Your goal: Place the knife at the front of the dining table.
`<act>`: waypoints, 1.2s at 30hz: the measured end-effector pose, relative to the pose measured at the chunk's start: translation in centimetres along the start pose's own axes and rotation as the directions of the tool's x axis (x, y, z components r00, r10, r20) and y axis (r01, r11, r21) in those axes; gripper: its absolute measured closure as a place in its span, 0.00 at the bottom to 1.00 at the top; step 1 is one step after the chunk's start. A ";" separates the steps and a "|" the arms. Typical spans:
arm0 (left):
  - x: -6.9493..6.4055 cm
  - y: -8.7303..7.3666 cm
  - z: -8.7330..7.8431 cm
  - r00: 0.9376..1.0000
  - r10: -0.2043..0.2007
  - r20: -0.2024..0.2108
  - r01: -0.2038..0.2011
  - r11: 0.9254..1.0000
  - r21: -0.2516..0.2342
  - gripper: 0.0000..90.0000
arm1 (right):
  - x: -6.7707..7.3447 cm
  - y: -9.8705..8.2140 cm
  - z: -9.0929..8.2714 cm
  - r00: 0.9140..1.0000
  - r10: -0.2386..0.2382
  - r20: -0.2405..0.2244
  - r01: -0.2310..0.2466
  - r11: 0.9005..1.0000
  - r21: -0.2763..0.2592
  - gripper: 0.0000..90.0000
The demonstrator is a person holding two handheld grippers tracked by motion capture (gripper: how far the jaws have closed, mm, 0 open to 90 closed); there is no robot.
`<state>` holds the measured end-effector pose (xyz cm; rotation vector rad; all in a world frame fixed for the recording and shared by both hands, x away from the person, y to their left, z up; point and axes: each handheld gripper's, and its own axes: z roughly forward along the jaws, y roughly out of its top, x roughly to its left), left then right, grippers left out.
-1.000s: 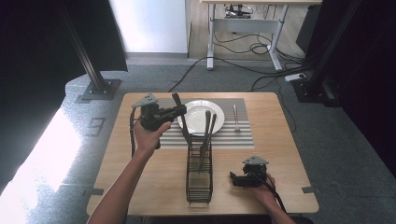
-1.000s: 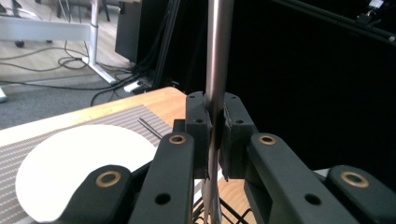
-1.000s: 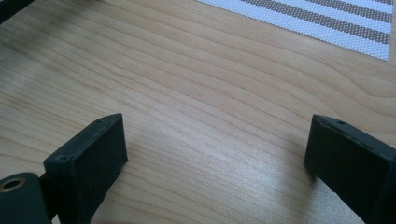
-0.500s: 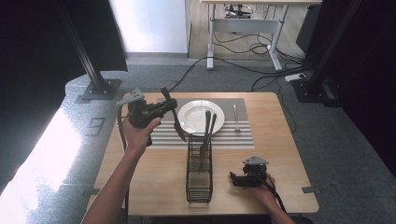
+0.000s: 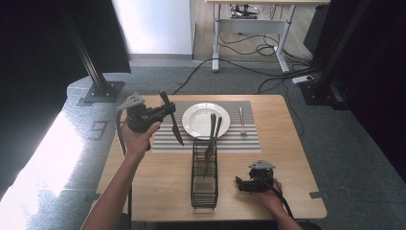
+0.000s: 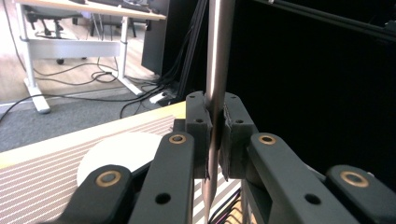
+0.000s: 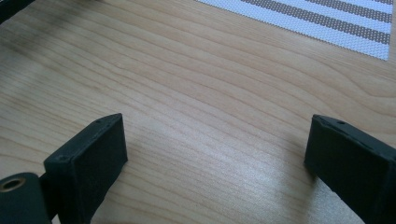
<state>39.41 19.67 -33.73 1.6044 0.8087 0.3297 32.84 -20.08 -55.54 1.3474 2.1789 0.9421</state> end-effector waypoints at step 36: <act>4.8 -4.4 -0.1 0.990 -0.060 -0.127 0.074 0.991 0.112 0.93 | 0.0 0.0 0.0 1.000 0.000 0.001 0.000 1.000 -0.002 0.06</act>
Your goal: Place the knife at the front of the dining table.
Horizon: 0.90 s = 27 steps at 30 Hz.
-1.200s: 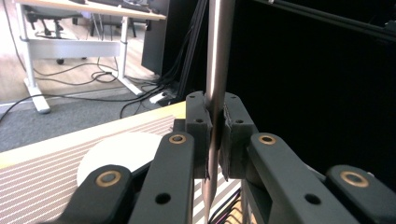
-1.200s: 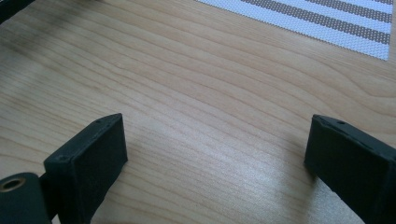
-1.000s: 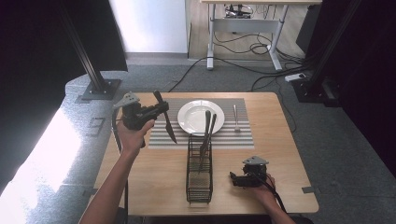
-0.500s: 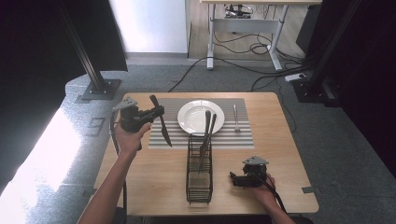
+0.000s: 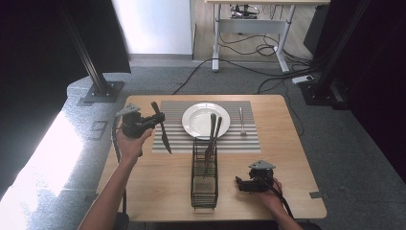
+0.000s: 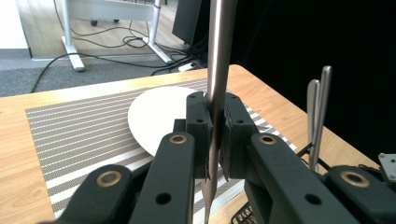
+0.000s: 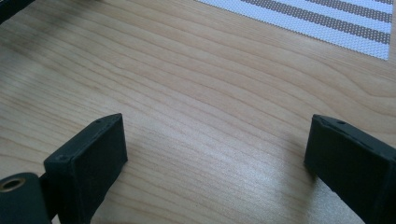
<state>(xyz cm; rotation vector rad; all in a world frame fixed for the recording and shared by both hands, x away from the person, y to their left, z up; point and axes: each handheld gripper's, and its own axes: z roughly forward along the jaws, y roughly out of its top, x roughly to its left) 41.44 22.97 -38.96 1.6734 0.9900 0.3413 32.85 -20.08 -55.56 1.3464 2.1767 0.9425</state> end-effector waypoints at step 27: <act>2.0 -1.5 1.7 0.997 0.007 -0.079 0.000 0.996 0.087 0.93 | 0.0 0.0 0.0 1.000 -0.003 0.000 0.003 1.000 -0.001 0.06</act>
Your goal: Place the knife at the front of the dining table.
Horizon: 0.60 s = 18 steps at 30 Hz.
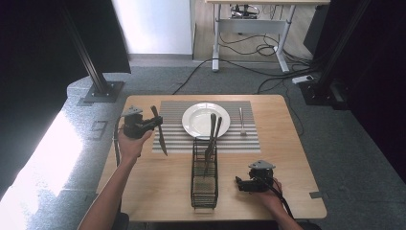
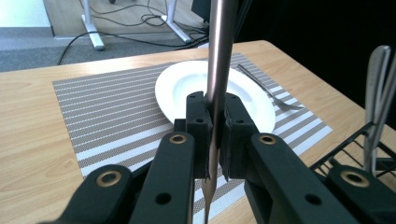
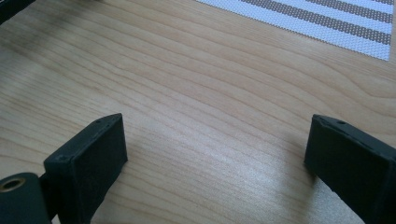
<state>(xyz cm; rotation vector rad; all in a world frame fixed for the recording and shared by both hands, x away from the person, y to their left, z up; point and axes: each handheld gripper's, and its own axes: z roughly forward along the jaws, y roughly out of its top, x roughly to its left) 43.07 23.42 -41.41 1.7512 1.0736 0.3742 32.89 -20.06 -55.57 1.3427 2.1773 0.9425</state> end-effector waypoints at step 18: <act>0.4 0.3 1.7 1.000 0.004 -0.031 -0.003 0.999 0.041 0.93 | 0.0 0.0 0.0 1.000 0.000 -0.002 0.000 1.000 0.000 0.07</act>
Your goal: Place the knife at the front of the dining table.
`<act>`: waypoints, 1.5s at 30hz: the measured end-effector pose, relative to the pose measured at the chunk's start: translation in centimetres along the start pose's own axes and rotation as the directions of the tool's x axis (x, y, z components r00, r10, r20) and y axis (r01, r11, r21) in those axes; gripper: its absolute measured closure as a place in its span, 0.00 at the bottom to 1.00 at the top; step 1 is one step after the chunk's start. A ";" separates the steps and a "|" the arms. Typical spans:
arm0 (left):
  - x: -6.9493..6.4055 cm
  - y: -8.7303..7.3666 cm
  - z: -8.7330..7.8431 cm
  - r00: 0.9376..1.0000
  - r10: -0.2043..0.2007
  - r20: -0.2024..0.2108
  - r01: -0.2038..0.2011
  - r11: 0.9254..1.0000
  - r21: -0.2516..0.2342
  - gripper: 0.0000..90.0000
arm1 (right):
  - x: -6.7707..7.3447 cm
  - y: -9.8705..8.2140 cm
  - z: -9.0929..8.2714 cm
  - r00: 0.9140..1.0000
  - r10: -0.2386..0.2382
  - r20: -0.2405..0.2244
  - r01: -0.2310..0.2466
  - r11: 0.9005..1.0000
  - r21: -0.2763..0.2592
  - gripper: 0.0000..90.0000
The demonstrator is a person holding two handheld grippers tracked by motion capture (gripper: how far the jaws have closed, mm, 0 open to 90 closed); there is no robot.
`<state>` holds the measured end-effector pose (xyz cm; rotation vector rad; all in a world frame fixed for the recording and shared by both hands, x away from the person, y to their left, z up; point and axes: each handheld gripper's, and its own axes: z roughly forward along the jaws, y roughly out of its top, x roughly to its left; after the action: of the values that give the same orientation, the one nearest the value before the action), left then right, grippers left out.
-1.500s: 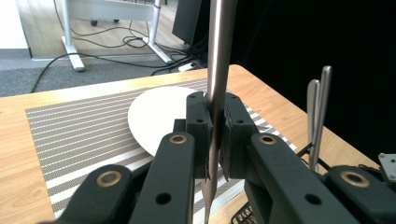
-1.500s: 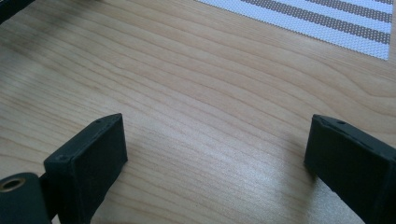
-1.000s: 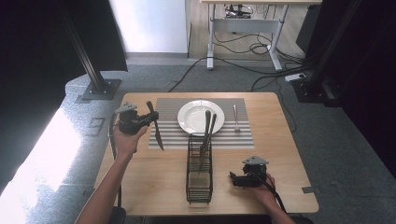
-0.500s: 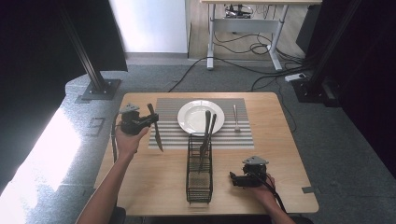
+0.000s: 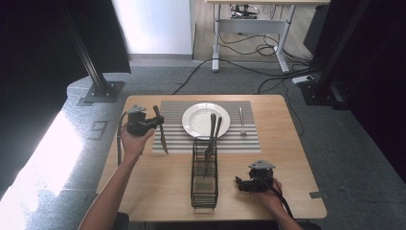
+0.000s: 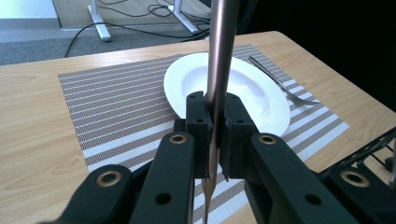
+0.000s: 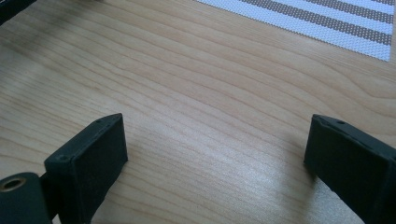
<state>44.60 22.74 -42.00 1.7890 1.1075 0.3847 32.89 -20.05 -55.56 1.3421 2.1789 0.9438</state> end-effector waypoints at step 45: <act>1.0 1.7 3.3 0.994 0.012 -0.106 -0.011 1.000 0.017 0.93 | 0.0 0.0 0.0 1.000 -0.002 -0.003 0.002 1.000 0.001 0.07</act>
<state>48.20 21.51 -42.36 1.8071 1.1771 0.4835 32.92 -20.01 -55.56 1.3395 2.1824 0.9446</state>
